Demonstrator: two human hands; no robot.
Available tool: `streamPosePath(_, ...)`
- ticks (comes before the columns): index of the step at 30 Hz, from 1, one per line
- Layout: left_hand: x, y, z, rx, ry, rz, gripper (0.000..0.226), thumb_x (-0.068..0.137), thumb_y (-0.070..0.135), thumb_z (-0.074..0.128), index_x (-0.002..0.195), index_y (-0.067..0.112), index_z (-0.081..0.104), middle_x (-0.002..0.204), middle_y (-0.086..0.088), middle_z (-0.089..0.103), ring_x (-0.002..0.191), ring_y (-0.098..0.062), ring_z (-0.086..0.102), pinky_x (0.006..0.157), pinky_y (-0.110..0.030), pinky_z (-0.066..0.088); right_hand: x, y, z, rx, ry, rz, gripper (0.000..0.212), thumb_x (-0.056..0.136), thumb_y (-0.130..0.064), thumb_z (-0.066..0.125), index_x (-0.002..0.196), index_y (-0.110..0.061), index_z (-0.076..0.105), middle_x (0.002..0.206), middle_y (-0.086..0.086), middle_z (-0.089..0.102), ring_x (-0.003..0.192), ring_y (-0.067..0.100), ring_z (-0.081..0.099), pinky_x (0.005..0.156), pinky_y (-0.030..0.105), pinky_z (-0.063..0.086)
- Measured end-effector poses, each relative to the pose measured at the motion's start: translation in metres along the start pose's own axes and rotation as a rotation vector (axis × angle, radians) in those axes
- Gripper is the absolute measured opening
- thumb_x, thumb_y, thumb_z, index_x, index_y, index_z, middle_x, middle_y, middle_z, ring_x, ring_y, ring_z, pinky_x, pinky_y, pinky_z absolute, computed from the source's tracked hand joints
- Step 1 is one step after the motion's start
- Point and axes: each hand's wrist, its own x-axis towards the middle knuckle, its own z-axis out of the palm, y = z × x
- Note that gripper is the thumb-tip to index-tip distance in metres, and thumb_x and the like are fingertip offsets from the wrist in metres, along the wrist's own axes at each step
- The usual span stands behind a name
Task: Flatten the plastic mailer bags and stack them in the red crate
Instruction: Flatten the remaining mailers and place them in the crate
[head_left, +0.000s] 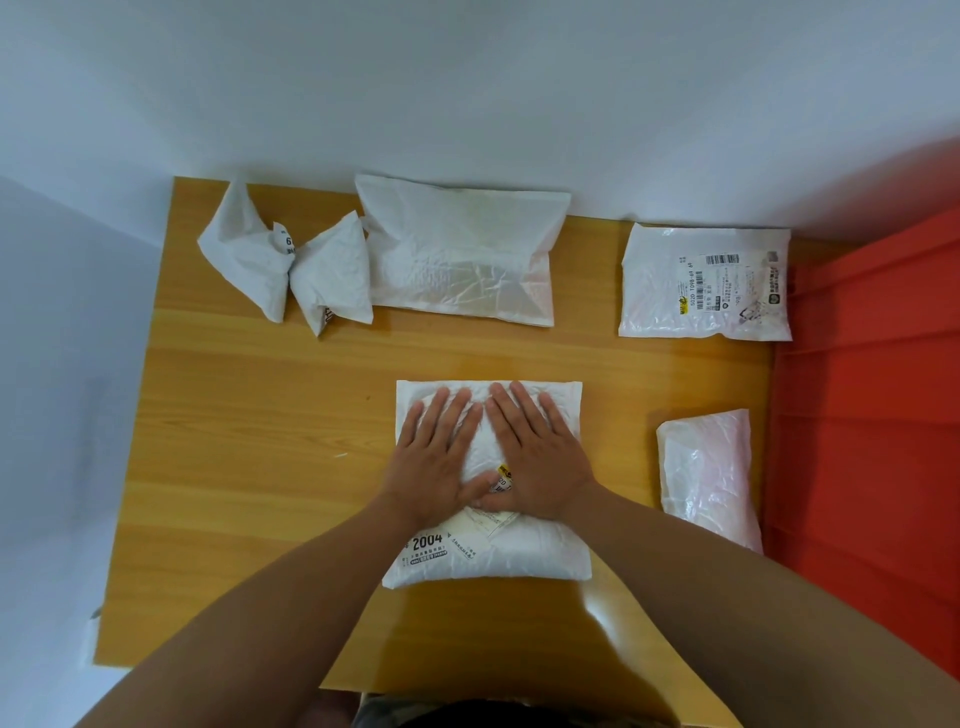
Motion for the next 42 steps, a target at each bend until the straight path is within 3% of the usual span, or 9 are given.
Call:
streamPosePath(7,0.002,0.003,-0.010,-0.027,-0.129,-0.042,0.091,0.093,0.077,0.013,0.156,0.012,0.012,0.164,-0.008,0.003,0.152,-0.028,-0.001,0.121,-0.047,-0.001,0.001,-0.006,-0.010,-0.002,-0.118,0.041,0.115,0.078,-0.087,0.036,0.156,-0.004,0.020,0.166,0.012,0.009,0.154,0.028,0.005,0.121,0.052,0.010)
streamPosePath(11,0.001,0.003,-0.024,-0.104,-0.128,-0.037,0.093,0.091,0.079,0.017,0.157,0.012,0.015,0.164,-0.008,0.005,0.153,-0.025,-0.001,0.121,-0.042,-0.005,0.001,-0.009,-0.020,0.008,-0.148,0.057,0.109,0.081,-0.082,0.036,0.154,-0.001,0.027,0.165,0.014,0.014,0.152,0.031,0.014,0.117,0.053,0.017)
streamPosePath(15,-0.015,0.007,-0.035,-0.180,-0.001,-0.074,0.094,0.092,0.075,0.031,0.155,0.006,0.021,0.163,-0.013,0.015,0.152,-0.025,0.006,0.122,-0.039,0.002,-0.012,-0.011,-0.032,0.050,-0.088,0.107,0.108,0.085,-0.080,0.034,0.155,0.000,0.021,0.165,0.014,0.012,0.153,0.029,0.010,0.119,0.050,0.011)
streamPosePath(18,-0.039,0.012,-0.027,-0.190,0.047,-0.012,0.097,0.090,0.075,0.037,0.156,0.006,0.017,0.164,-0.012,0.010,0.153,-0.025,0.004,0.122,-0.041,0.005,-0.037,-0.012,-0.033,0.069,-0.027,0.087,0.113,0.083,-0.085,0.032,0.156,0.000,0.019,0.166,0.014,0.010,0.154,0.028,0.006,0.122,0.048,0.008)
streamPosePath(22,-0.059,0.017,-0.012,-0.157,0.005,0.047,0.106,0.086,0.079,0.042,0.155,0.002,0.020,0.164,-0.014,0.011,0.153,-0.029,0.007,0.121,-0.045,0.012,-0.064,-0.017,-0.018,0.043,-0.059,-0.040,0.122,0.076,-0.091,0.039,0.155,0.000,0.021,0.165,0.015,0.010,0.153,0.030,0.008,0.120,0.050,0.014)
streamPosePath(28,-0.060,0.018,0.001,-0.102,-0.093,0.045,0.118,0.078,0.090,0.037,0.155,0.001,0.020,0.164,-0.017,0.011,0.152,-0.033,0.007,0.119,-0.049,0.014,-0.062,-0.023,-0.002,0.022,-0.170,-0.016,0.130,0.069,-0.097,0.036,0.154,0.001,0.024,0.165,0.016,0.012,0.153,0.031,0.010,0.120,0.050,0.013)
streamPosePath(42,-0.059,0.019,0.017,-0.084,0.030,0.040,0.115,0.077,0.088,0.041,0.151,0.001,0.031,0.161,-0.018,0.022,0.150,-0.035,0.018,0.121,-0.049,0.017,-0.061,-0.021,0.011,0.038,-0.123,0.009,0.128,0.069,-0.095,0.040,0.154,-0.001,0.025,0.164,0.013,0.018,0.152,0.028,0.015,0.119,0.050,0.021)
